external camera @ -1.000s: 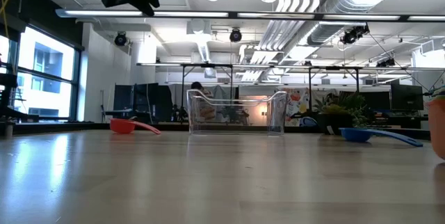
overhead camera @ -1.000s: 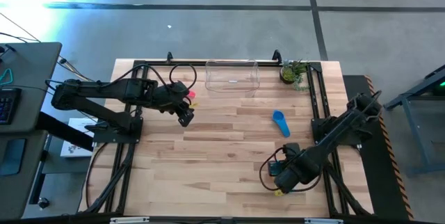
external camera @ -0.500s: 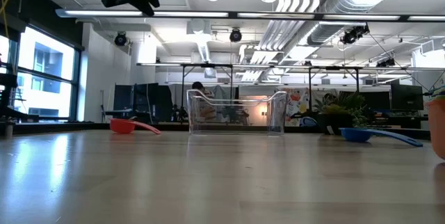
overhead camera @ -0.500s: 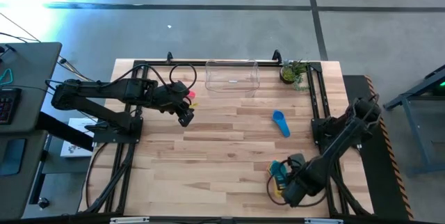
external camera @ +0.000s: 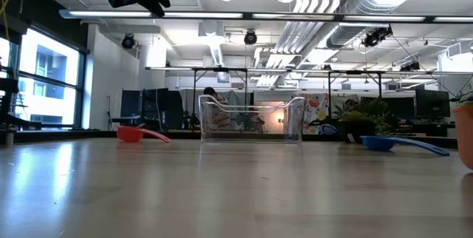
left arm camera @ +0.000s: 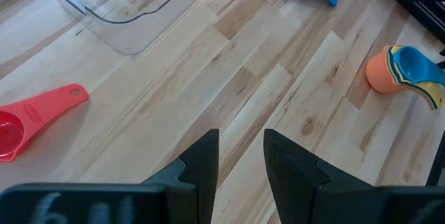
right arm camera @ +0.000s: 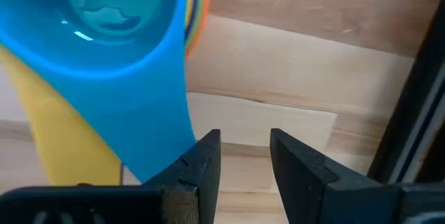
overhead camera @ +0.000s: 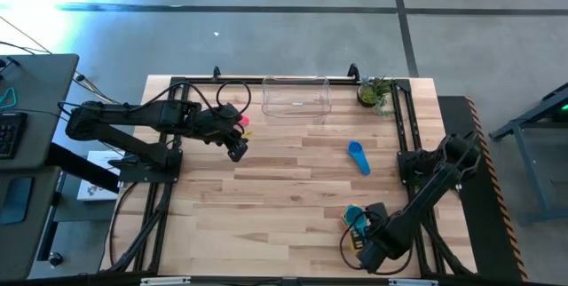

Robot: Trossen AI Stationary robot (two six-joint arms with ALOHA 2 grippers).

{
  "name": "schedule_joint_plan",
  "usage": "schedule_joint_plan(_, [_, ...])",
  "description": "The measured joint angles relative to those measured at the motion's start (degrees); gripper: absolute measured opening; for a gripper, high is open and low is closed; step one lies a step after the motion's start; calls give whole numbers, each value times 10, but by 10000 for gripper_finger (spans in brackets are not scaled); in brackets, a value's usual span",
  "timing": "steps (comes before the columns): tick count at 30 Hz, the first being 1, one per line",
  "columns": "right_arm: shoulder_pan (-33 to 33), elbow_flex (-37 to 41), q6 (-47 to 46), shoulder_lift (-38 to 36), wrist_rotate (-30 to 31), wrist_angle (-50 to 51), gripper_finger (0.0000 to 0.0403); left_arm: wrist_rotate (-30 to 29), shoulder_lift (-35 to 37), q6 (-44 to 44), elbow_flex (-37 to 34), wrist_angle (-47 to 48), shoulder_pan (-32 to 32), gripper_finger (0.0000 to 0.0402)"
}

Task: Nest measuring cups in basket
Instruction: Stack the sky blue measuring cup on top of the yellow measuring cup, then stack the red measuring cup on top of the other sky blue measuring cup

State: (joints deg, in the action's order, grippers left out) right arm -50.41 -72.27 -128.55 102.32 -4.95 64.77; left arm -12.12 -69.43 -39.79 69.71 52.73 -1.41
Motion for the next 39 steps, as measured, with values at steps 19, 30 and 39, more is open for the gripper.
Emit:
schedule_joint_plan(19, [12, 0, 0, 0, 23, -71, 118, 0, 0, 30, 0, -1, 0, 106])
schedule_joint_plan(30, [21, 0, 5, 0, 31, -73, 118, 0, 0, 32, 0, -1, 0, 106])
schedule_joint_plan(39, [21, 0, 0, -40, 34, -58, 118, 0, 0, 41, 0, -1, 0, 106])
